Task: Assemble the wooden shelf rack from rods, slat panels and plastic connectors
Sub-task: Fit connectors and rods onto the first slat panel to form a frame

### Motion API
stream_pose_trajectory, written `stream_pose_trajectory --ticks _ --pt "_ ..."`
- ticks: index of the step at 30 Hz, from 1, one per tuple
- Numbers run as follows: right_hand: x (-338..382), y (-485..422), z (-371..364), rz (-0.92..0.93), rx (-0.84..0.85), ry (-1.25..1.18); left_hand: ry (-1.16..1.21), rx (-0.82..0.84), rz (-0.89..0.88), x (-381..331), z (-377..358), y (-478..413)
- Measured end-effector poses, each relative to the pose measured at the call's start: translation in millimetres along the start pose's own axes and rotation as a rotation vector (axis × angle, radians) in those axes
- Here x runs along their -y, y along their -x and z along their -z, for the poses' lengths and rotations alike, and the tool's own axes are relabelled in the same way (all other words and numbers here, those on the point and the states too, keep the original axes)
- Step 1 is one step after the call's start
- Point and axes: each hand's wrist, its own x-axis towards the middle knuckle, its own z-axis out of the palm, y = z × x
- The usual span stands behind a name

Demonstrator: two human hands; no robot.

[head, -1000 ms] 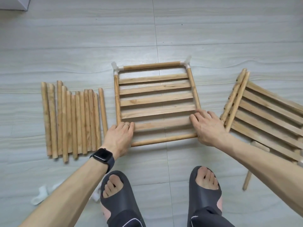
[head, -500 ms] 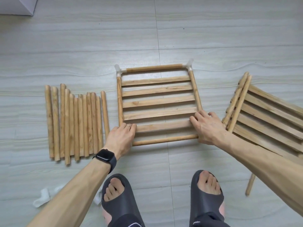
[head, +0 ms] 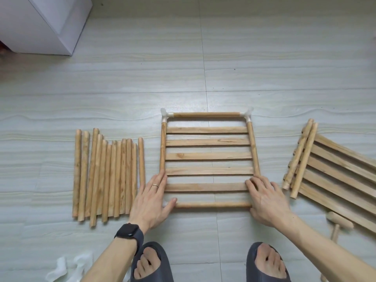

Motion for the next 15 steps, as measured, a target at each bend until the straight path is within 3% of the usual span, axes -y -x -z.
stream_pose_trajectory --ticks 5,10,15 --pt "8.6 17.9 -13.8 -0.089 -0.004 -0.076 -0.023 0.041 -0.005 -14.6 -17.7 13.9" --pt "8.6 14.3 -20.8 -0.112 -0.213 -0.35 -0.042 0.001 0.027 -30.1 -18.7 11.8" --pt "7.3 -12.1 -24.4 -0.147 -0.055 -0.302 -0.076 0.059 0.058 -28.0 -10.6 -12.6"
